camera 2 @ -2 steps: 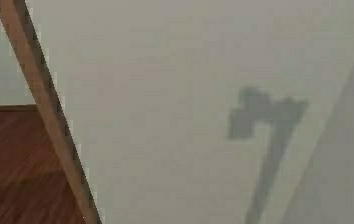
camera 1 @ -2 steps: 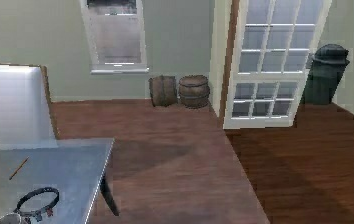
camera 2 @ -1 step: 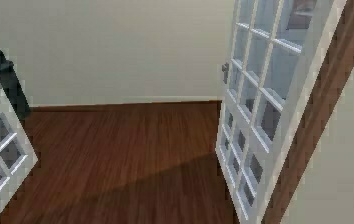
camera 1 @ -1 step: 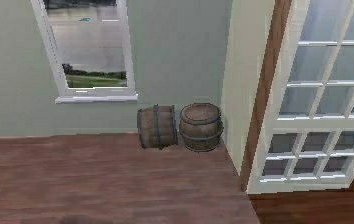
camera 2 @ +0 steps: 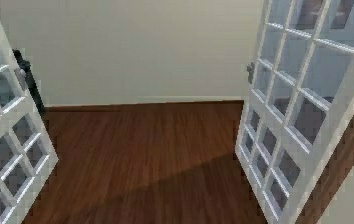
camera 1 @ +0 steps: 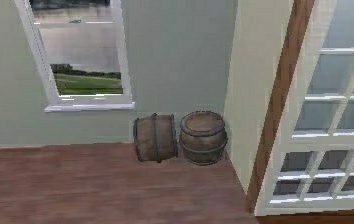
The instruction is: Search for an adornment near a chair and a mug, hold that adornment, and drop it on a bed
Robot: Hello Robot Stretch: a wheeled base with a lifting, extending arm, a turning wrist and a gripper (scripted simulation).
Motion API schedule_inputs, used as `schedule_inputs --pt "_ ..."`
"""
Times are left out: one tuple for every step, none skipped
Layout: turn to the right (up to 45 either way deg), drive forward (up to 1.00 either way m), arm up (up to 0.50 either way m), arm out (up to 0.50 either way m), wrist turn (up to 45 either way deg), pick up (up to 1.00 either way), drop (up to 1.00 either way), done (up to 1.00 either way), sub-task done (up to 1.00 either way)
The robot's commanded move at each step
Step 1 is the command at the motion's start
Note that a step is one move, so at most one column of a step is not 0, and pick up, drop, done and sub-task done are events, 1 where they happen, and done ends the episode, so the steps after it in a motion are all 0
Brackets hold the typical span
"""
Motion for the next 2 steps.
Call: schedule_inputs --pt "-45.0 0.00 0.00 0.00 0.0 0.00 0.00 0.00 0.00" --pt "45.0 0.00 0.00 0.00 0.0 0.00 0.00 0.00 0.00"
